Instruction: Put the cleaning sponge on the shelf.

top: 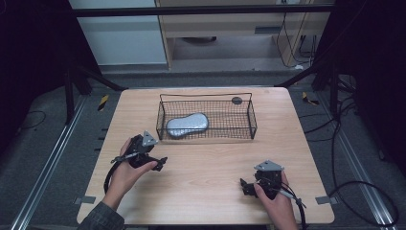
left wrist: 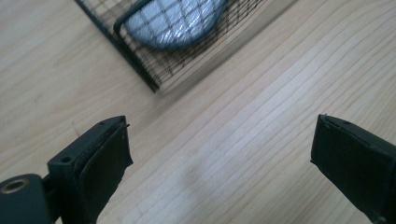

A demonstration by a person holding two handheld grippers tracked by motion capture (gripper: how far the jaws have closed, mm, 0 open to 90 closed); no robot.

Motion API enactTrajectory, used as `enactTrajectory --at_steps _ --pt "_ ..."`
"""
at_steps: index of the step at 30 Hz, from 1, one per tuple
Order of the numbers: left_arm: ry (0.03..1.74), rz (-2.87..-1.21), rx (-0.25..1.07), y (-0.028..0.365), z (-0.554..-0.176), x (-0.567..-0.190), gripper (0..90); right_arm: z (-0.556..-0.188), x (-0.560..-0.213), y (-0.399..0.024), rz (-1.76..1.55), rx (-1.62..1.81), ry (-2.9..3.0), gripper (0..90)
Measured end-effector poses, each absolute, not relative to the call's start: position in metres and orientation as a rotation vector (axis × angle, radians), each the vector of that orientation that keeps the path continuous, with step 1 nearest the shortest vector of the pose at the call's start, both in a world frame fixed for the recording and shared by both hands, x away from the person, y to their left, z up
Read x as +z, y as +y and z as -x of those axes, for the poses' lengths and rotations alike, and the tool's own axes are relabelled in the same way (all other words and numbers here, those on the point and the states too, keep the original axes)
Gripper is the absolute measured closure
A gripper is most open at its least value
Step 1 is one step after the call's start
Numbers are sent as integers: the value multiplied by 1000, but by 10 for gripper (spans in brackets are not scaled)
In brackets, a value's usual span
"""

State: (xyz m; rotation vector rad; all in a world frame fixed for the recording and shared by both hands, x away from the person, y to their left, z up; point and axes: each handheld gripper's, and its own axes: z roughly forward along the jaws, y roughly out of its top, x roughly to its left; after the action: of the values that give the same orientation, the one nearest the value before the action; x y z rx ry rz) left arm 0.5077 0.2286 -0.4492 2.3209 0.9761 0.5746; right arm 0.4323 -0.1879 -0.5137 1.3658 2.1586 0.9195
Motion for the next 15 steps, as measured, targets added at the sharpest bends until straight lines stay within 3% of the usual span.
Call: enactTrajectory --at_steps 15 --pt "1156 -2270 530 268 -523 -484 38 -432 -514 -188 -1363 921 2160 4"
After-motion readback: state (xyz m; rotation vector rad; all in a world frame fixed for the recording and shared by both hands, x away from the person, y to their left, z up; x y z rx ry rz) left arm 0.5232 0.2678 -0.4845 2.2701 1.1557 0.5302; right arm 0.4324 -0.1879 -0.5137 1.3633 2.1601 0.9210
